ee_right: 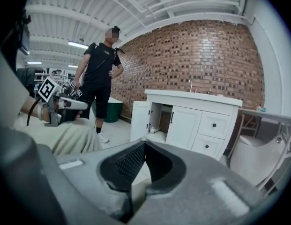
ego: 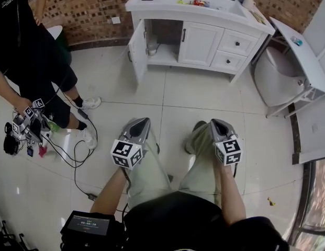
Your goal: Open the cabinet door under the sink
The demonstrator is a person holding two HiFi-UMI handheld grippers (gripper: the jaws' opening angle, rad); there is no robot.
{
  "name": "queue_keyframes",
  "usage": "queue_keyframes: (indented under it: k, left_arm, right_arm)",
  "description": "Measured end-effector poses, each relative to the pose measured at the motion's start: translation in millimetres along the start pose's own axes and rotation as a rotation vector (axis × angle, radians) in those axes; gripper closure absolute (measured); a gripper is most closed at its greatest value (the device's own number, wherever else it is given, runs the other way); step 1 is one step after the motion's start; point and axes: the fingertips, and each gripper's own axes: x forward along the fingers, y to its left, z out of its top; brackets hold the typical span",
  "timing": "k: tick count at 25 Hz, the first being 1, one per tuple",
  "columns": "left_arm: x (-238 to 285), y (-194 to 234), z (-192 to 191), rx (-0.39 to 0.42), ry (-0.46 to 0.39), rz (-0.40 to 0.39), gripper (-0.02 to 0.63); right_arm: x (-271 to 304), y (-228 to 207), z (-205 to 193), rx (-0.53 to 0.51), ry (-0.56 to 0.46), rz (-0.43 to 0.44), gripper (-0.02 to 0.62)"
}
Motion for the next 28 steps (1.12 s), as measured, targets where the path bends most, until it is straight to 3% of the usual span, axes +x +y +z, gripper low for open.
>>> queue_keyframes:
  k: [8, 28]
  left_arm:
    - [8.4, -0.4, 6.2, 0.016, -0.008, 0.010, 0.589]
    - [6.9, 0.3, 5.4, 0.008, -0.007, 0.006, 0.589]
  right_arm:
    - [-1.2, -22.2, 7.4, 0.102, -0.080, 0.043, 0.603]
    - [-0.5, -21.4, -1.0, 0.056, -0.012, 0.022, 0.603]
